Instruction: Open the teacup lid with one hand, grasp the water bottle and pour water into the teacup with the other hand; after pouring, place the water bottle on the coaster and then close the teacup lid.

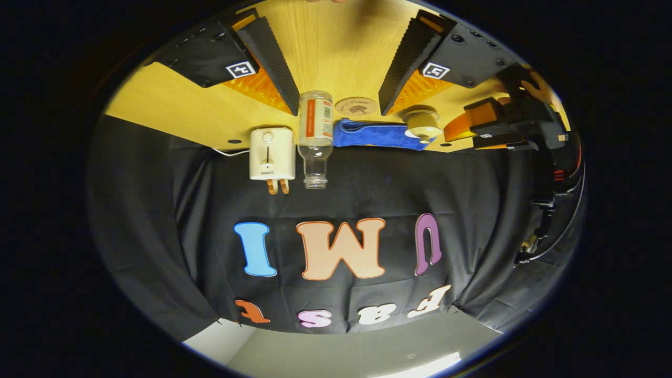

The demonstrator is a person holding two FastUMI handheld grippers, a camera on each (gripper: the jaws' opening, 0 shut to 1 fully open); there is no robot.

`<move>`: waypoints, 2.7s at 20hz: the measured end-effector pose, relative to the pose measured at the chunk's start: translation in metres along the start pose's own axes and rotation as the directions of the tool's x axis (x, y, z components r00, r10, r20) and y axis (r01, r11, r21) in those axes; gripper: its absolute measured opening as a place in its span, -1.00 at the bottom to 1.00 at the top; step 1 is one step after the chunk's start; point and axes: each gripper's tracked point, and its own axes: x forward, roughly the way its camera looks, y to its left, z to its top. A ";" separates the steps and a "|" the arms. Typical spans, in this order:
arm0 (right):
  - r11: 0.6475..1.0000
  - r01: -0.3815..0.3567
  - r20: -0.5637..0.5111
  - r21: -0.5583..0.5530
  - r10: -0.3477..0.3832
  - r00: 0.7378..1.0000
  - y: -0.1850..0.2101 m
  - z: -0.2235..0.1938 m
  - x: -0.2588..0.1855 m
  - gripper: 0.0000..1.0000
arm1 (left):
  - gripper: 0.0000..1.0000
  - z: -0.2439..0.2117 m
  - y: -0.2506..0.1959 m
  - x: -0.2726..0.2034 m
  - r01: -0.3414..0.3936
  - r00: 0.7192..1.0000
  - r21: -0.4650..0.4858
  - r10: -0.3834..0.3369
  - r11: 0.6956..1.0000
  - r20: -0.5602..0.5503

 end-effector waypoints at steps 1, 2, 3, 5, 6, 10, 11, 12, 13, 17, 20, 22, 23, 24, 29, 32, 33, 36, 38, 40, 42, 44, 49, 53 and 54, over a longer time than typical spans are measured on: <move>1.000 0.015 0.000 0.000 -0.015 1.000 -0.008 -0.001 0.003 0.89 | 0.86 0.000 0.004 0.012 -0.020 1.000 0.000 0.020 1.000 0.002; 1.000 0.030 0.000 -0.001 -0.030 1.000 -0.015 0.000 0.005 0.89 | 0.93 -0.001 0.009 0.022 -0.039 0.999 0.002 0.039 0.999 -0.001; 0.999 0.041 0.001 -0.001 -0.041 0.999 -0.021 -0.001 0.005 0.90 | 0.93 -0.001 0.010 0.035 -0.048 0.999 0.000 0.048 0.999 -0.004; 0.998 0.059 0.003 -0.002 -0.059 0.998 -0.030 0.000 0.006 0.89 | 0.93 -0.004 0.008 0.053 -0.042 0.999 0.006 0.042 0.999 -0.025; 0.998 0.064 0.003 -0.002 -0.064 0.998 -0.033 0.000 0.007 0.89 | 0.93 -0.007 0.005 0.062 -0.037 0.999 0.011 0.037 0.999 -0.039; 0.998 0.066 0.004 -0.003 -0.066 0.998 -0.035 0.000 0.007 0.96 | 0.93 -0.012 -0.001 0.090 -0.029 0.996 0.036 0.032 0.999 -0.080; 0.998 0.067 0.003 -0.003 -0.067 0.998 -0.035 -0.001 0.008 0.89 | 0.93 -0.015 -0.001 0.095 -0.027 0.995 0.038 0.030 0.999 -0.095; 0.998 0.068 0.004 -0.003 -0.068 0.998 -0.036 0.000 0.007 0.96 | 0.92 -0.016 0.000 0.098 -0.027 0.994 0.037 0.031 0.999 -0.106; 0.998 0.068 0.004 -0.003 -0.068 0.998 -0.036 -0.001 0.007 0.89 | 0.93 -0.018 0.002 0.101 -0.035 0.992 0.033 0.039 0.999 -0.118; 0.998 0.064 0.004 -0.003 -0.064 0.998 -0.035 -0.002 0.006 0.96 | 0.93 -0.021 0.000 0.104 -0.040 0.990 0.032 0.043 0.999 -0.133; 0.998 0.064 0.004 -0.003 -0.064 0.998 -0.036 -0.001 0.006 0.89 | 0.87 -0.023 -0.002 0.106 -0.030 0.989 0.043 0.035 0.999 -0.142; 0.998 0.064 0.004 -0.004 -0.064 0.998 -0.036 -0.001 0.006 0.96 | 0.55 -0.023 -0.001 0.106 -0.036 0.989 0.049 0.043 0.998 -0.143; 0.998 0.064 0.004 -0.003 -0.064 0.998 -0.036 -0.002 0.007 0.89 | 0.46 -0.023 -0.001 0.107 -0.038 0.989 0.052 0.045 0.998 -0.144; 0.998 0.064 0.004 -0.004 -0.064 0.998 -0.036 -0.001 0.007 1.00 | 0.28 -0.023 -0.002 0.107 -0.031 0.988 0.053 0.038 0.998 -0.148; 0.998 0.064 0.004 -0.003 -0.064 0.998 -0.036 -0.002 0.007 1.00 | -0.41 -0.024 -0.002 0.105 -0.035 0.987 0.058 0.044 0.998 -0.153; 0.998 0.063 0.005 -0.004 -0.063 0.998 -0.037 -0.001 0.007 0.96 | -0.48 -0.025 -0.001 0.106 -0.035 0.987 0.058 0.044 0.998 -0.154; 0.998 0.063 0.005 -0.004 -0.063 0.998 -0.036 -0.002 0.007 0.96 | -0.51 -0.024 -0.001 0.106 -0.035 0.987 0.056 0.044 0.998 -0.153; 0.998 0.063 0.005 -0.004 -0.063 0.998 -0.036 -0.002 0.008 0.96 | -0.54 -0.024 -0.001 0.105 -0.034 0.988 0.047 0.041 0.998 -0.148; 0.998 0.063 0.005 -0.004 -0.063 0.998 -0.036 -0.002 0.008 0.89 | -0.54 -0.023 0.000 0.102 -0.040 0.988 0.045 0.046 0.998 -0.145; 0.998 0.064 0.005 -0.004 -0.064 0.998 -0.036 -0.002 0.007 0.96 | -0.51 -0.017 0.000 0.101 -0.047 0.993 0.034 0.050 0.998 -0.107; 0.998 0.064 0.005 -0.004 -0.063 0.998 -0.036 -0.001 0.007 0.96 | -0.53 -0.008 0.002 0.094 -0.053 0.997 0.027 0.055 0.998 -0.045; 0.998 0.063 0.005 -0.004 -0.063 0.998 -0.037 -0.001 0.008 0.96 | -0.53 -0.001 0.005 0.093 -0.064 0.998 0.023 0.064 0.998 -0.001; 0.998 0.059 0.003 -0.005 -0.059 0.998 -0.034 -0.003 0.010 0.96 | -0.55 -0.004 0.005 0.084 -0.060 0.998 -0.015 0.060 0.998 -0.016; 0.999 0.052 0.003 -0.003 -0.052 0.999 -0.027 -0.003 0.020 0.95 | -0.54 -0.004 0.007 0.056 -0.031 0.999 -0.010 0.031 0.999 -0.009; 0.999 0.051 0.001 -0.003 -0.051 0.999 -0.025 -0.003 0.025 0.95 | -0.54 -0.003 0.010 0.046 -0.026 1.000 -0.009 0.026 1.000 -0.007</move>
